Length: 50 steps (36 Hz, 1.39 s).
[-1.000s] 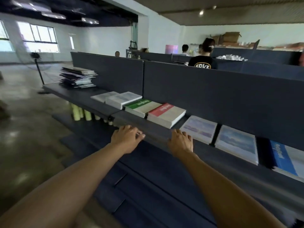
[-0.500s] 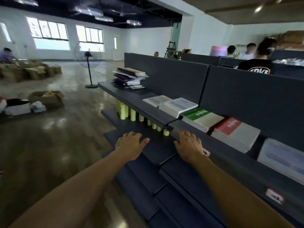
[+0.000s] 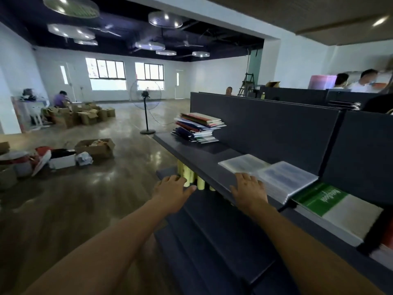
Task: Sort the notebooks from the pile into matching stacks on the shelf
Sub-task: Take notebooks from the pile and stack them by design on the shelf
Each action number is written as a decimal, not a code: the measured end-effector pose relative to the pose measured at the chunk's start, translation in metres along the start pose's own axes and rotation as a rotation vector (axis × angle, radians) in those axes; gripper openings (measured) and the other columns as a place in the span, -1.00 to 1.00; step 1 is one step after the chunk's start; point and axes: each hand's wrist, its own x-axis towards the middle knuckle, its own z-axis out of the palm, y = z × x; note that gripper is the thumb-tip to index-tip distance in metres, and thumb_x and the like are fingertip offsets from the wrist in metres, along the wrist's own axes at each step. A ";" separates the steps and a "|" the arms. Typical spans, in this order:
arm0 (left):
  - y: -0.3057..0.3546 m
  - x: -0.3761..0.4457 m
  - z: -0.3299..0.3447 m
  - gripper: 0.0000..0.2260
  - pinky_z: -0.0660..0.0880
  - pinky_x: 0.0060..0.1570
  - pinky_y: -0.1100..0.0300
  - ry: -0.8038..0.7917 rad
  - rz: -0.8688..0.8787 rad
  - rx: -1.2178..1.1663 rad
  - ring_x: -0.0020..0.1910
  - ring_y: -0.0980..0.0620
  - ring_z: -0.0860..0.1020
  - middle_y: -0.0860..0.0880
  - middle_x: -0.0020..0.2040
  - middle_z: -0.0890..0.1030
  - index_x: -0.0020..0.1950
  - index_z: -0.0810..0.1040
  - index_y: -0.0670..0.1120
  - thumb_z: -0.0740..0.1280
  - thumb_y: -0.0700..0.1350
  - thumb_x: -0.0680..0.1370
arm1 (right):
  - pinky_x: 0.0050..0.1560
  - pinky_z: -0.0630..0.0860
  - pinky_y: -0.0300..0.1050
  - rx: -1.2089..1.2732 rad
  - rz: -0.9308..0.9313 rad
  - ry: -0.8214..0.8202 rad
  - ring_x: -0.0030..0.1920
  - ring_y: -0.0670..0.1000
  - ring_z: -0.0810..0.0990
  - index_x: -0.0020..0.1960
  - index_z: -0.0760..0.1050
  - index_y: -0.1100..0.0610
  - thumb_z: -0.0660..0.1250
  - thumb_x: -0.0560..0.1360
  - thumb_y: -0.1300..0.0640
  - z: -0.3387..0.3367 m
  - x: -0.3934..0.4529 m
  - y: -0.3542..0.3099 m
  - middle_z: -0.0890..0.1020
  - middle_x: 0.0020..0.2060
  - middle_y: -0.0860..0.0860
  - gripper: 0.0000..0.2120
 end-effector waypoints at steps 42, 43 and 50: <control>-0.135 0.437 -0.009 -0.55 0.31 0.29 -0.01 0.135 0.315 -0.026 0.34 -0.10 0.36 -0.06 0.36 0.42 0.37 0.40 0.00 0.06 0.22 0.62 | 0.27 0.33 0.09 0.099 0.284 0.136 0.35 0.23 0.33 0.46 0.20 0.13 0.13 0.61 -0.06 0.021 0.434 -0.090 0.35 0.40 0.15 -0.51; -0.133 0.444 -0.010 -0.56 0.31 0.29 -0.01 0.148 0.319 -0.024 0.34 -0.10 0.37 -0.06 0.35 0.42 0.36 0.41 0.00 0.07 0.22 0.61 | 0.29 0.32 0.09 0.117 0.279 0.130 0.36 0.22 0.32 0.48 0.18 0.13 0.13 0.61 -0.06 0.022 0.440 -0.089 0.33 0.42 0.15 -0.49; -0.116 0.480 -0.010 -0.63 0.36 0.20 -0.01 0.199 0.326 -0.035 0.30 -0.10 0.38 -0.08 0.31 0.44 0.29 0.43 -0.04 0.11 0.16 0.62 | 0.38 0.25 0.12 0.112 0.232 0.084 0.43 0.19 0.25 0.54 0.04 0.10 0.14 0.60 -0.14 0.033 0.479 -0.079 0.18 0.49 0.11 -0.38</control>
